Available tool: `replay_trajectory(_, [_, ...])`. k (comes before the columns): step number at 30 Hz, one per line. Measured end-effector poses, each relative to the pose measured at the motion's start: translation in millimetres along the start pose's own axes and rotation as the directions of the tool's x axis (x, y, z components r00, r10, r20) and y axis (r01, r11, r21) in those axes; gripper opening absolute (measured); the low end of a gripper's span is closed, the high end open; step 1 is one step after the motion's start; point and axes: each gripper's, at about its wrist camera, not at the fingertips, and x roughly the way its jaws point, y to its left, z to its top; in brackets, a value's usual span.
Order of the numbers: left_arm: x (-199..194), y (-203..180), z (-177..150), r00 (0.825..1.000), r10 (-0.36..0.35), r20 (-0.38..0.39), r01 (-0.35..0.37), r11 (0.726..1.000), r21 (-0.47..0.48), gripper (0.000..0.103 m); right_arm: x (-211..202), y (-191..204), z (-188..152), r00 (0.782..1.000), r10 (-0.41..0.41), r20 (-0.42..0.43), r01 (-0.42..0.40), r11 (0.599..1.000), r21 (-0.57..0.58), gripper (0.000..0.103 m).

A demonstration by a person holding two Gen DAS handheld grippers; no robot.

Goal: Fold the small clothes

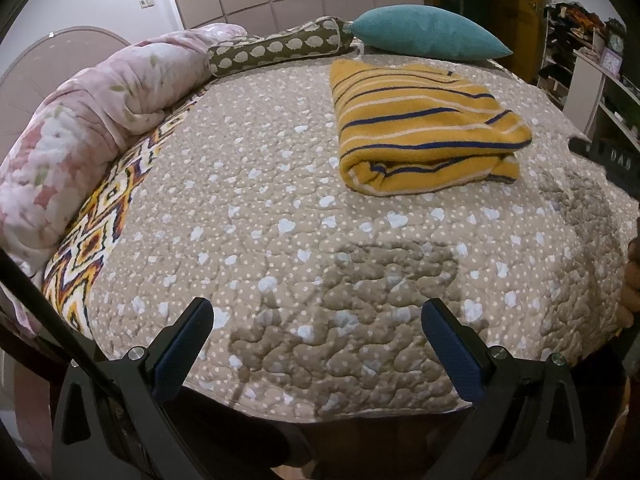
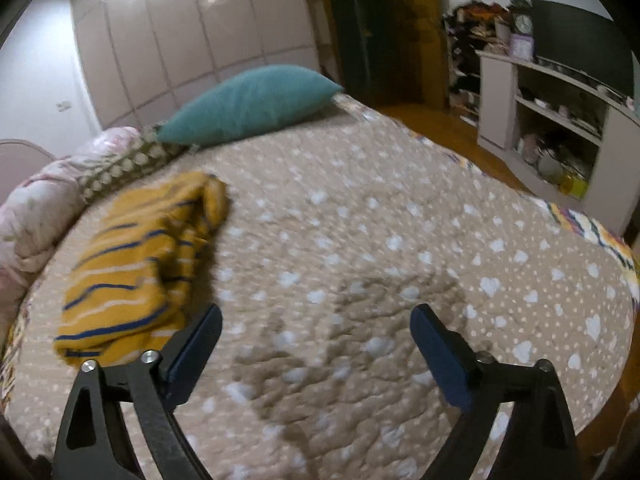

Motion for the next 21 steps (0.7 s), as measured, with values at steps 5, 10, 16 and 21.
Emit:
replay_trajectory(5, [3.8,-0.6,-2.8,1.0,-0.015,-0.009,0.015,1.0,0.004,0.103,7.6,37.6,19.0,0.966,0.245,-0.083,-0.245,0.969,0.0,0.03])
replay_trajectory(10, [5.9,8.5,-4.0,1.0,-0.019,-0.012,0.018,1.0,-0.019,0.103,49.7,66.3,39.1,0.944,0.303,-0.13,-0.299,0.953,0.053,0.029])
replay_trajectory(16, [13.0,21.1,-4.0,0.999,-0.03,-0.029,0.029,0.998,-0.062,0.103,87.0,84.2,20.5,0.922,0.29,-0.257,-0.294,0.955,0.024,0.018])
replay_trajectory(21, [20.6,23.3,-3.9,0.998,-0.053,-0.045,0.05,0.996,-0.077,0.103,86.7,70.9,0.5,0.912,0.277,-0.302,-0.29,0.957,0.003,0.017])
